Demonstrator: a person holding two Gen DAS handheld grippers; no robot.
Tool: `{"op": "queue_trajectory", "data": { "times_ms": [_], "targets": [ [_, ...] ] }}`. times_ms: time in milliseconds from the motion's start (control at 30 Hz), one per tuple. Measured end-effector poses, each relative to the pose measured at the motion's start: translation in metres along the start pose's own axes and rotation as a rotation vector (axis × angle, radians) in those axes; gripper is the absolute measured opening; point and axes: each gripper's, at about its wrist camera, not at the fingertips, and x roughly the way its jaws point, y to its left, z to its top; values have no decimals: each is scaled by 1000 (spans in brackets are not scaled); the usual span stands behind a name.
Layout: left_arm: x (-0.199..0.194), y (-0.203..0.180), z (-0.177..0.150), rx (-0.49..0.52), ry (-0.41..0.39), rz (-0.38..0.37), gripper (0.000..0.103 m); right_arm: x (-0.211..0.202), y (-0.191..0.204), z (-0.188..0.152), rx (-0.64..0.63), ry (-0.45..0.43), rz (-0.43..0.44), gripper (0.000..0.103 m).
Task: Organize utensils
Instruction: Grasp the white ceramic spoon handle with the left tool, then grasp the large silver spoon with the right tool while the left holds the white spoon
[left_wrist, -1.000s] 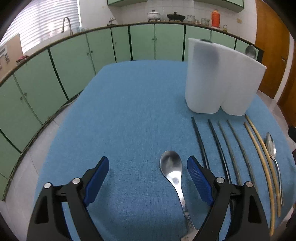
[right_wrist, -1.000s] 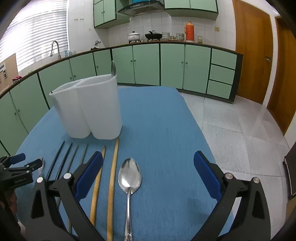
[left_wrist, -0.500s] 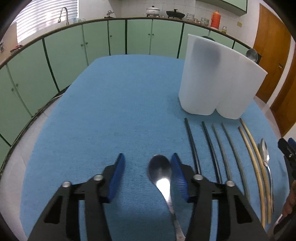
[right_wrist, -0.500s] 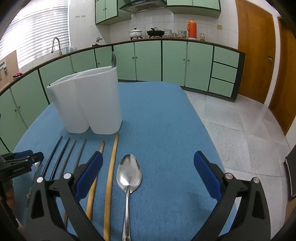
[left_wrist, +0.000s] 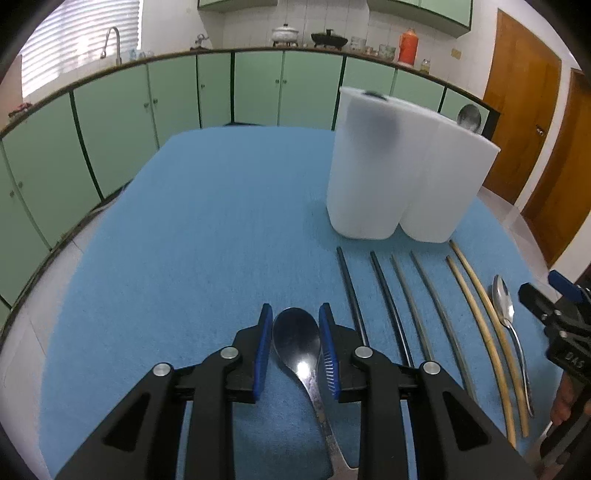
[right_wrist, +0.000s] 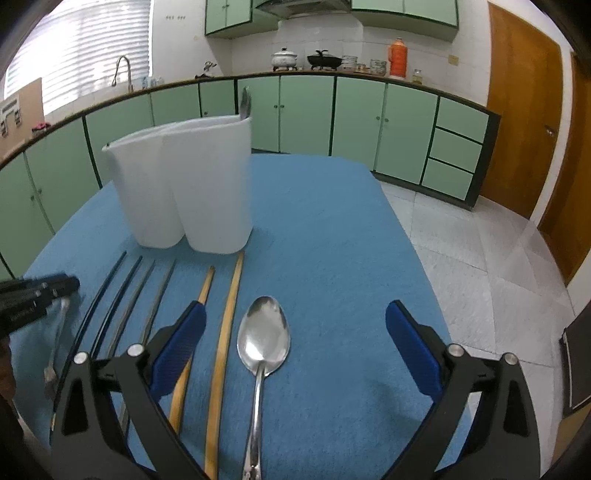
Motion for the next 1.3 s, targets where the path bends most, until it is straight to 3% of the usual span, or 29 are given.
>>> {"op": "queue_trajectory", "data": {
  "times_ms": [33,200,667,967,1067,1133,1300],
  "targets": [
    [-1,1,0,0,-2,-1,25,3,2,0,-6,13,2,72],
    [-2,1,1,0,-12,-2,25,12,2,-1,-5,59,17,63],
    [-4,1,-2,16,-30,-11,25,38,-6,2,54,151,40,58],
    [-4,1,-1,21,-36,-11,26,38,6,8,21,188,0,57],
    [-4,0,-1,23,-35,-10,26,38,10,7,19,197,1,51],
    [-4,1,-1,23,-36,-11,26,37,11,7,21,197,10,38],
    [-4,1,-2,23,-36,-12,26,34,9,6,20,183,41,37]
  ]
}}
